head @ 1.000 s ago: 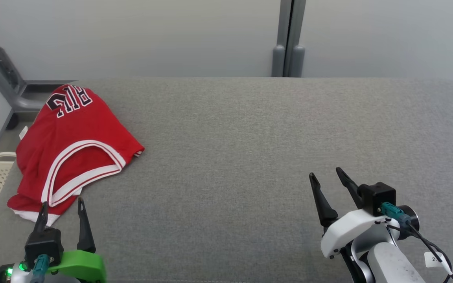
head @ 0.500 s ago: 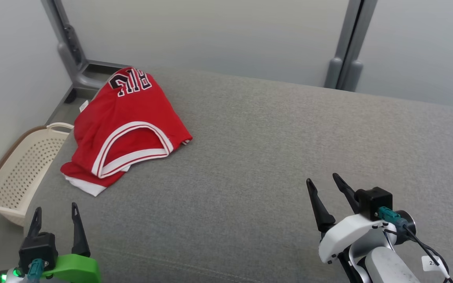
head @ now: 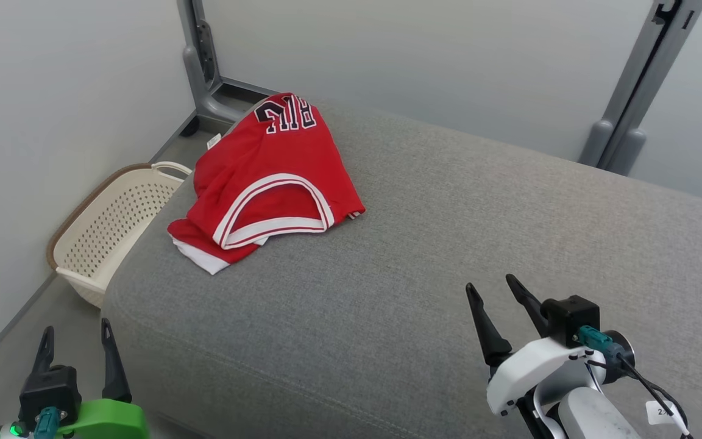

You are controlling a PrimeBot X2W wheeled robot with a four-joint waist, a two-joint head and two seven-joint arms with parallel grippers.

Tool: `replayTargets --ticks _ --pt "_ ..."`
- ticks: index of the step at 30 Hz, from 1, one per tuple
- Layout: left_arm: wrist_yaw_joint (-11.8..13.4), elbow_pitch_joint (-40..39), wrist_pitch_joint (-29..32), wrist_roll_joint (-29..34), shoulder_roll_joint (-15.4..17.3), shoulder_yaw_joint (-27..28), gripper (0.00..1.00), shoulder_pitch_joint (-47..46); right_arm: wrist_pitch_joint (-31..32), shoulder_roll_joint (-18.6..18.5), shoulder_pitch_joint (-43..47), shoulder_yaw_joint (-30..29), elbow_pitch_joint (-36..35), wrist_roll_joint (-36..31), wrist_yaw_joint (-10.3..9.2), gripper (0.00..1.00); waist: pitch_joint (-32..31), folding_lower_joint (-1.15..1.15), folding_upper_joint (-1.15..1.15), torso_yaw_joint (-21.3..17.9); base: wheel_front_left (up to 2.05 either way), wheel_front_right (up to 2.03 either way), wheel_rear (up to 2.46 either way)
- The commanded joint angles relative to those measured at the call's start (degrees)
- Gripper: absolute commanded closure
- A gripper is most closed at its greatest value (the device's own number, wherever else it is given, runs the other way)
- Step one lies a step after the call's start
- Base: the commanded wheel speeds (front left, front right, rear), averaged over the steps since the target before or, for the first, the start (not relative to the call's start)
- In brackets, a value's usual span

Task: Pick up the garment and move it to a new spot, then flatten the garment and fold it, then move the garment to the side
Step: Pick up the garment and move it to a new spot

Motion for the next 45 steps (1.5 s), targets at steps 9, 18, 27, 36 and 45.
replayTargets --ticks 9,18,27,36,45 --pt "1.1 -0.9 -0.7 -0.9 0.4 0.5 0.00 1.4 -0.5 -0.2 -1.4 1.2 1.3 0.6 0.00 0.00 0.7 0.00 0.00 1.3 0.00 0.00 0.00" --pt "-0.4 -0.9 -0.5 -1.3 1.2 -0.5 0.00 -1.7 -1.0 -0.2 -0.9 1.5 2.2 1.0 0.00 0.00 0.2 0.00 0.00 0.4 0.00 0.00 0.00" --pt "-2.8 -1.1 1.5 -1.9 4.8 0.1 0.00 -9.4 0.0 -0.3 -2.1 2.1 1.3 0.1 0.00 0.00 2.0 0.00 0.00 -5.7 0.00 0.00 0.00" --pt "-5.0 3.6 2.0 -3.6 6.8 0.6 0.00 -18.1 0.9 -0.9 -4.2 2.4 -0.1 -0.8 0.00 0.00 5.7 0.00 0.00 -12.0 0.00 0.00 0.00" --pt "-9.6 13.9 2.4 -5.7 9.5 0.4 0.00 -29.2 1.8 -2.5 -6.7 2.2 -1.8 -1.1 0.00 0.00 10.7 0.00 0.00 -18.7 0.00 0.00 0.00"
